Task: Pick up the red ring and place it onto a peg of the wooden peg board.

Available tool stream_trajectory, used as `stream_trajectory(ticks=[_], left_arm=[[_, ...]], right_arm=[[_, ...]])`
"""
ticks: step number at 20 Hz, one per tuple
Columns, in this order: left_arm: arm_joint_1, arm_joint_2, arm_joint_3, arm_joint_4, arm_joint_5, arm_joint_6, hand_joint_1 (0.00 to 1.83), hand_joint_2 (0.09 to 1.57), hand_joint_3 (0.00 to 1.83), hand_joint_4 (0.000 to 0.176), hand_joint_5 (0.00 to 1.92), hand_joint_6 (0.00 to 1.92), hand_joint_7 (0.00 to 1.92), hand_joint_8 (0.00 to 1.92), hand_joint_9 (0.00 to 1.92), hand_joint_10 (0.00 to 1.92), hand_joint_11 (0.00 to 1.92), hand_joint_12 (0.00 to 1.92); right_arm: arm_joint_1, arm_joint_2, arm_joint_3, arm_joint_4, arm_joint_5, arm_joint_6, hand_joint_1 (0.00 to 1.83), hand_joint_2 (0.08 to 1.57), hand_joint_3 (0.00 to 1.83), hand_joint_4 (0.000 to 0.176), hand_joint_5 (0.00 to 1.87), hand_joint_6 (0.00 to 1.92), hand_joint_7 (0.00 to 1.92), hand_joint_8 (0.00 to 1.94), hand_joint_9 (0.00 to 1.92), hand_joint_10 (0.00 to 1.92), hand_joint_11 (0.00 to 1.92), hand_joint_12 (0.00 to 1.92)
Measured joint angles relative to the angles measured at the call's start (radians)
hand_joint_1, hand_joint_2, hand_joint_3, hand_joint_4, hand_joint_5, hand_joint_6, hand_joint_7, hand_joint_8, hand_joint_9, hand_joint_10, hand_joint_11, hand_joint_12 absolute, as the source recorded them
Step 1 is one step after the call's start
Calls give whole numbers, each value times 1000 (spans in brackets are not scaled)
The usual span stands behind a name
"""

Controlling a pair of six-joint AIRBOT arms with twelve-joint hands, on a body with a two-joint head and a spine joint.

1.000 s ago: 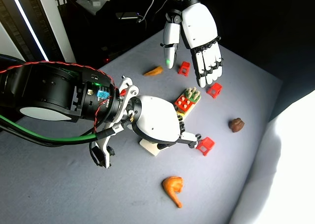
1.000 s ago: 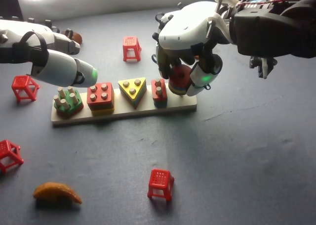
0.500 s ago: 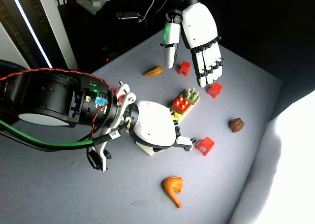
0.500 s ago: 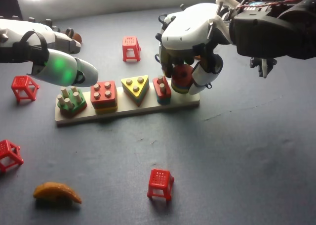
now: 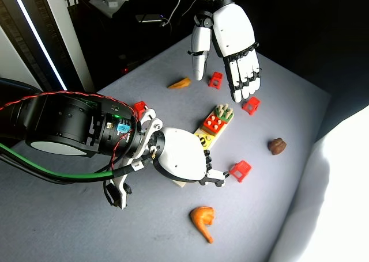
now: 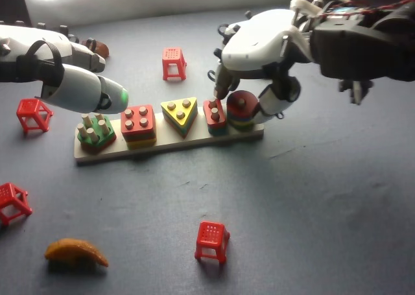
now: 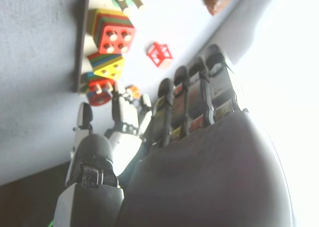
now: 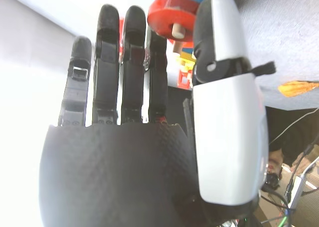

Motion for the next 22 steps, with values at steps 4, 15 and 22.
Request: stream_trajectory(ticks=[4, 15, 22], left_arm=[[0, 0, 0, 0, 0, 0, 0, 1286, 1, 0, 144, 5, 122, 5, 86, 4, 0, 175], [-5, 1, 0, 0, 0, 0, 0, 1293, 0, 0, 132, 0, 109, 0, 72, 0, 0, 168], [-5, 3, 0, 0, -3, 0, 0, 1299, 0, 0, 119, 1, 100, 1, 70, 1, 0, 144]], right_arm=[[10, 158, -161, -1, -14, 0, 1031, 969, 0, 0, 604, 0, 642, 0, 536, 0, 0, 714], [-26, 655, -545, -6, -29, -16, 396, 1248, 4, 0, 751, 971, 732, 1237, 639, 1426, 466, 1713], [-110, 876, -666, -3, 209, 78, 537, 1498, 0, 38, 1317, 1921, 1499, 1941, 1577, 1921, 1698, 1921]])
